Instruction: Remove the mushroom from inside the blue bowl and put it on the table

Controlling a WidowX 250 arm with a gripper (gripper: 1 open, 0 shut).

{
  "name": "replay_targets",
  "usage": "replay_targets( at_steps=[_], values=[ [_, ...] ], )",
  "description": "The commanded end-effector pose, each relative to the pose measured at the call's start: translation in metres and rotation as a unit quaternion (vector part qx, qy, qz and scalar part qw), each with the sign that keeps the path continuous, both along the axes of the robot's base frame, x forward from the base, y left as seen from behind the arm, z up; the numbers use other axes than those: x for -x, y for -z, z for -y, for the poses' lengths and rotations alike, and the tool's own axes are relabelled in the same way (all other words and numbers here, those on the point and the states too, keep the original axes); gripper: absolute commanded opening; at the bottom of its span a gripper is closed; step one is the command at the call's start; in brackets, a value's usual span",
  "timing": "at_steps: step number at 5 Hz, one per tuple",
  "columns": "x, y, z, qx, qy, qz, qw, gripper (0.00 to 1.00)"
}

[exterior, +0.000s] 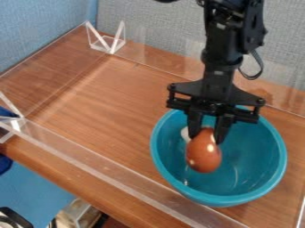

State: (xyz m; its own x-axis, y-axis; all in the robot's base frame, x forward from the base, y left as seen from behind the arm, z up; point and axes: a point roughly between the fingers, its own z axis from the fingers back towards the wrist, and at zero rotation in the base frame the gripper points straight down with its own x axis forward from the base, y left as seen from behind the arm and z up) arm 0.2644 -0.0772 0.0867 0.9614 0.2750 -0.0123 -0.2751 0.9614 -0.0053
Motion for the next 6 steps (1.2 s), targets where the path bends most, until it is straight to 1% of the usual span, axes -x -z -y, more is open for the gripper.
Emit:
replay_targets(
  at_steps=[1, 6],
  values=[
    [-0.0093, -0.0231, -0.0026, 0.009, -0.008, 0.042, 0.999, 0.0],
    [-0.009, -0.0238, -0.0088, 0.001, -0.021, 0.042, 0.9989, 0.0]
  ],
)
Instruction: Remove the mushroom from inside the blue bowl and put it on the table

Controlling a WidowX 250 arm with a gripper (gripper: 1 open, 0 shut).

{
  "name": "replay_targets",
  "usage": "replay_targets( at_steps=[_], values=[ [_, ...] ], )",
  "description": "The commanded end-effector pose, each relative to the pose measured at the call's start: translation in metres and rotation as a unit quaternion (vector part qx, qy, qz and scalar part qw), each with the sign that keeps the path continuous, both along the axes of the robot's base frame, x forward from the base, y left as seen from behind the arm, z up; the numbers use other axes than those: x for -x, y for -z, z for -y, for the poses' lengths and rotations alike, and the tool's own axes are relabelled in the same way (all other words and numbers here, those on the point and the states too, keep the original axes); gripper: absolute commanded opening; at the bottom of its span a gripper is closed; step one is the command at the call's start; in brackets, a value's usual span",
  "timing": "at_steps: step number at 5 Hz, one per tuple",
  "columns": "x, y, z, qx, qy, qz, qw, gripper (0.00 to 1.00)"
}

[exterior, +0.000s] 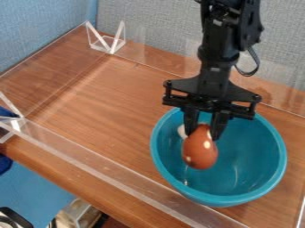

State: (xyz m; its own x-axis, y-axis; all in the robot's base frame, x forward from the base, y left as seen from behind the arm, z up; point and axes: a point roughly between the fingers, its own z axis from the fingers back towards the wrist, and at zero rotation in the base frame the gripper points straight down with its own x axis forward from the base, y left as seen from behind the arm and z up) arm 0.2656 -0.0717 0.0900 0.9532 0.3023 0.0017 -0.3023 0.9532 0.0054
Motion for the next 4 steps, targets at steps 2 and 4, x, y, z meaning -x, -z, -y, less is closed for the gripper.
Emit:
replay_targets(
  at_steps=[2, 4],
  values=[
    [-0.008, -0.023, -0.01, 0.006, -0.021, 0.04, 0.999, 0.0],
    [-0.007, -0.029, -0.026, 0.004, -0.053, 0.048, 0.9975, 0.0]
  ],
)
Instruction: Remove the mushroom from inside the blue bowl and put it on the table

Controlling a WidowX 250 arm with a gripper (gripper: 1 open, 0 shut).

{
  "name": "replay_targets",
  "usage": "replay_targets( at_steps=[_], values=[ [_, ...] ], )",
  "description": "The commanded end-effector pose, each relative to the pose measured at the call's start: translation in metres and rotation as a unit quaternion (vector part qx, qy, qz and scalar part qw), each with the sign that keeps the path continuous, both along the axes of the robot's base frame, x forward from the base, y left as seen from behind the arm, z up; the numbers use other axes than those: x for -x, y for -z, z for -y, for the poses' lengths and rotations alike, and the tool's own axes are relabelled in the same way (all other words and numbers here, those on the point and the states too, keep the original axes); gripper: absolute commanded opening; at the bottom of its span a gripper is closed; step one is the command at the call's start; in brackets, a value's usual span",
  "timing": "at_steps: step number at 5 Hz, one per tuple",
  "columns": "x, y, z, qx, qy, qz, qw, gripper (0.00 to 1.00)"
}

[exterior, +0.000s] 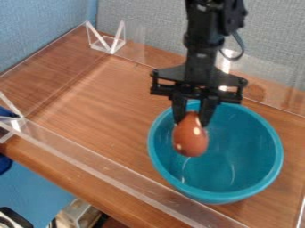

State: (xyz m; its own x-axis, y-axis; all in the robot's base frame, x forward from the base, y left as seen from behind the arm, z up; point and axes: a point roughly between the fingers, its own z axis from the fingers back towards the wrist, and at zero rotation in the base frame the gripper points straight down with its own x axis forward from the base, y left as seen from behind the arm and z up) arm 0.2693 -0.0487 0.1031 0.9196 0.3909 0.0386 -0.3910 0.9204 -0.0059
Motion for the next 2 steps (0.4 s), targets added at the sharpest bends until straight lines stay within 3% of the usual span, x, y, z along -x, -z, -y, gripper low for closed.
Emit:
replay_targets(
  at_steps=[1, 2],
  values=[
    [-0.001, -0.017, -0.015, 0.0, -0.027, 0.032, 0.9991, 0.0],
    [0.004, -0.013, -0.028, -0.007, -0.049, 0.032, 0.9983, 0.0]
  ],
)
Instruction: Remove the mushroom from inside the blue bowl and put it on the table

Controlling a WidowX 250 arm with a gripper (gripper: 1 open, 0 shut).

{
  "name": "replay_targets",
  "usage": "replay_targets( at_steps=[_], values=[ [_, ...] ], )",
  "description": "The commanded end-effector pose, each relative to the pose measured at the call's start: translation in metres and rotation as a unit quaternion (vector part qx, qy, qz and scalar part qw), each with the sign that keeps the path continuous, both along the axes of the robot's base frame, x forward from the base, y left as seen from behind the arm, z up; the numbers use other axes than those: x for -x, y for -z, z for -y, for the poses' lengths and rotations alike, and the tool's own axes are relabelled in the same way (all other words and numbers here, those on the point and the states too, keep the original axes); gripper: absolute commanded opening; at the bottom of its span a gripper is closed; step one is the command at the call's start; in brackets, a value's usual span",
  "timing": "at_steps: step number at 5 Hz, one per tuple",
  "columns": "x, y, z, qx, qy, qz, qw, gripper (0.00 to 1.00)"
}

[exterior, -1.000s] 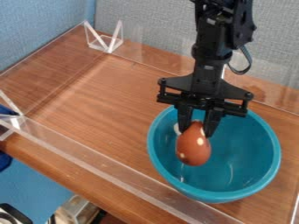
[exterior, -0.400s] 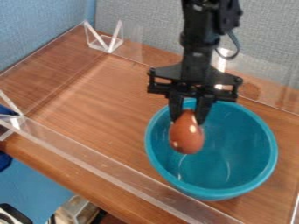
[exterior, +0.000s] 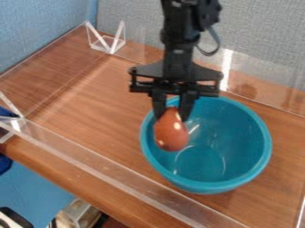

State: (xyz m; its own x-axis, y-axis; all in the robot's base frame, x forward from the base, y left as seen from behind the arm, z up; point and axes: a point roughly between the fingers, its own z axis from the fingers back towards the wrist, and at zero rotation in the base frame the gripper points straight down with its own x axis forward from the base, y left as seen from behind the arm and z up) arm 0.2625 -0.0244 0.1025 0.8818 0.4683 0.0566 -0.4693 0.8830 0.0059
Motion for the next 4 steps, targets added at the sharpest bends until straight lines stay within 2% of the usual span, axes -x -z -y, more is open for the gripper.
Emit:
replay_targets(
  at_steps=[1, 3, 4],
  values=[
    [0.004, -0.016, -0.02, -0.004, -0.032, 0.03, 0.999, 0.0],
    [0.018, -0.009, -0.049, -0.021, -0.07, 0.032, 0.9968, 0.0],
    [0.019, -0.001, -0.054, -0.025, -0.08, 0.031, 0.996, 0.0]
  ],
)
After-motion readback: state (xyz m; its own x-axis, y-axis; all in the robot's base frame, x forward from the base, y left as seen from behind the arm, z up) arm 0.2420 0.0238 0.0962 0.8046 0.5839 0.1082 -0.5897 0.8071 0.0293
